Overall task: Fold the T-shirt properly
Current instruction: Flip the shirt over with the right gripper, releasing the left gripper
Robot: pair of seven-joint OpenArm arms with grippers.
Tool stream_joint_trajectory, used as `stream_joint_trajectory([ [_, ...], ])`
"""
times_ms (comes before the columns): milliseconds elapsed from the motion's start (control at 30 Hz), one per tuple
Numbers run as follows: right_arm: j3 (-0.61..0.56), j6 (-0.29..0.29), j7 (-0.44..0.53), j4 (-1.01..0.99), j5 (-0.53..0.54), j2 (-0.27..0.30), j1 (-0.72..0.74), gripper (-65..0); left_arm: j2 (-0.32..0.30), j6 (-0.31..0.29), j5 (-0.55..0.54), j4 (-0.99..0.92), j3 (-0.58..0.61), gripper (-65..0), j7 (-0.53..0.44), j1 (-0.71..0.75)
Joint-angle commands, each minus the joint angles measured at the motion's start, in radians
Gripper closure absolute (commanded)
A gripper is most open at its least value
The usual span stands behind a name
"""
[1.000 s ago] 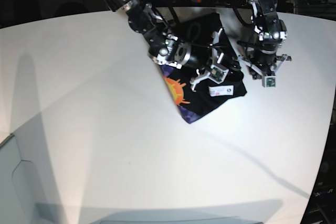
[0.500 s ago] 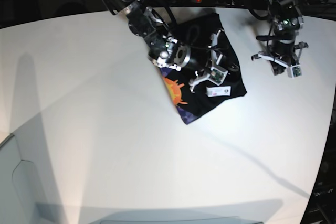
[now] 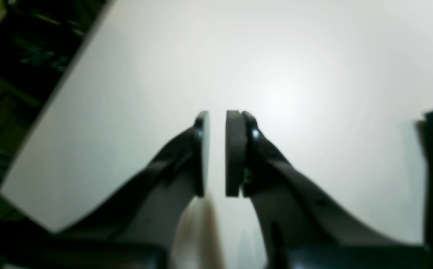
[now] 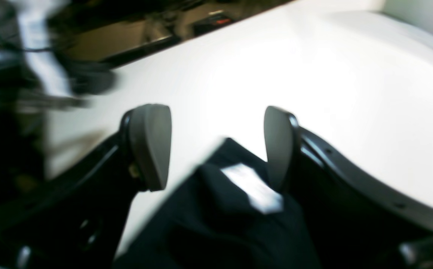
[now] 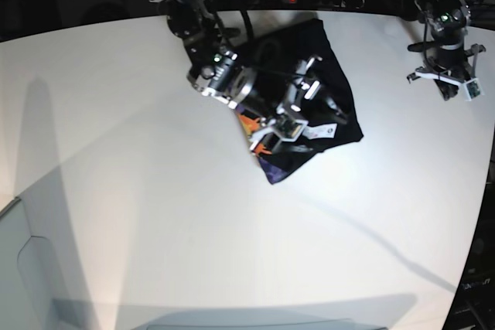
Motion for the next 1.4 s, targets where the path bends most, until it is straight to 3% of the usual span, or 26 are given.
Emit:
stream_joint_trajectory([
  [0,0.027,0.002,0.024,0.024,0.017,-0.011,-0.006,-39.1,-0.012,0.002,-0.004,0.023,-0.014,-8.0,-0.022,-0.005],
  [100,0.114,0.002,0.024,0.027,0.017,0.018,-0.036,-39.2,-0.014,0.002,-0.004,0.023,-0.034,-8.0,-0.022,-0.011],
  [267,0.142,0.002,0.030,0.069,0.017,0.075,-0.134,-39.2,-0.017,0.002,-0.004,0.019,-0.039,-8.1,-0.025,-0.054],
  [533,0.142,0.002,0.029,0.063,0.012,0.073,-0.194,-39.2,-0.017,0.002,-0.006,0.013,-0.019,-8.1,-0.024,-0.116],
  [733,0.134,0.002,0.024,0.070,0.014,0.067,-0.194,-39.1,-0.054,0.002,-0.006,0.013,-0.019,-8.1,-0.024,-0.103],
  [1067,0.131,0.001,0.024,0.098,0.014,0.067,-0.249,-38.7,-0.049,0.002,-0.006,0.011,-0.174,-8.1,-0.024,-0.077],
  [1367,0.088,0.001,0.030,0.049,0.012,0.073,-0.258,-31.0,-0.051,0.002,-0.006,0.011,-0.197,-8.1,-0.024,-0.077],
])
